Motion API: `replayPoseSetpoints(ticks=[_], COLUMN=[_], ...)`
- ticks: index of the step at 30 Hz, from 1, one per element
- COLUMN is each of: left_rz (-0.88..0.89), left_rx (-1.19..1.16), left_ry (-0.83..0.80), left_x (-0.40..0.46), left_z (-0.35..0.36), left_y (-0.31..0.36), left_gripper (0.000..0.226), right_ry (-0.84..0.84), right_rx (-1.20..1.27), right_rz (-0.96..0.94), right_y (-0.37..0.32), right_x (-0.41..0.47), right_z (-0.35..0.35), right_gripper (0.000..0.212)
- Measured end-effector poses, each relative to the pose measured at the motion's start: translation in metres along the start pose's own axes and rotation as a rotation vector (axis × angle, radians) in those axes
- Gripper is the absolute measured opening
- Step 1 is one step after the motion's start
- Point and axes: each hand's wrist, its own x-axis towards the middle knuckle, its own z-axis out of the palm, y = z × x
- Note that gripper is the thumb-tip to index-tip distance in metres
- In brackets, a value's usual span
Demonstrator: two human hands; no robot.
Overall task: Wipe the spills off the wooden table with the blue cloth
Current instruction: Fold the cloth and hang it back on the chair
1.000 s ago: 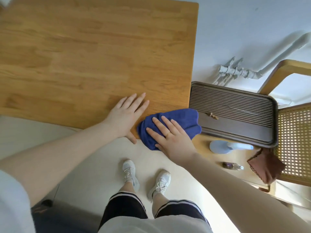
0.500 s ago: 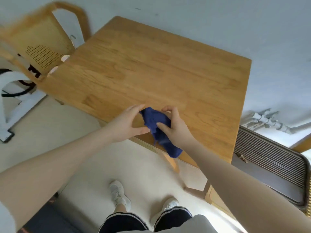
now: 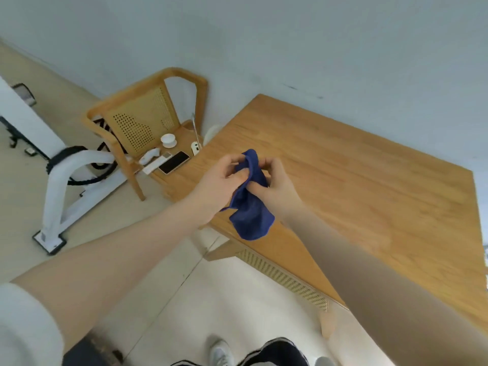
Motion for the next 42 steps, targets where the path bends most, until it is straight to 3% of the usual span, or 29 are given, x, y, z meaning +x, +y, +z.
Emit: replayPoseSetpoints(ticks=[7, 15, 19, 25, 30, 34, 40, 42], left_rz=[0.095, 0.064, 0.059, -0.019, -0.102, -0.146, -0.119, -0.087], left_rx=[0.033, 0.024, 0.065, 0.173, 0.108, 0.080, 0.366, 0.496], left_ry=[0.143, 0.227, 0.264, 0.235, 0.223, 0.026, -0.275, -0.376], left_x=[0.020, 0.058, 0.108, 0.205, 0.263, 0.308, 0.393, 0.422], left_z=[-0.113, -0.243, -0.321, -0.423, -0.486, -0.531, -0.597, -0.616], left_y=[0.020, 0.004, 0.002, 0.026, 0.041, 0.049, 0.072, 0.080], left_gripper=[0.019, 0.017, 0.015, 0.014, 0.015, 0.022, 0.021, 0.019], right_ry=[-0.290, -0.486, -0.569, -0.402, -0.350, -0.318, -0.063, -0.013], right_rx=[0.308, 0.150, 0.135, -0.005, -0.029, 0.198, 0.661, 0.673], right_rz=[0.069, 0.003, -0.027, 0.022, 0.128, 0.258, 0.473, 0.516], right_y=[-0.041, -0.055, -0.062, -0.089, -0.107, -0.114, -0.117, -0.117], right_x=[0.070, 0.176, 0.258, 0.384, 0.457, 0.497, 0.566, 0.587], right_z=[0.081, 0.191, 0.243, 0.308, 0.347, 0.371, 0.398, 0.408], right_gripper=[0.030, 0.038, 0.031, 0.011, 0.018, 0.027, 0.033, 0.032])
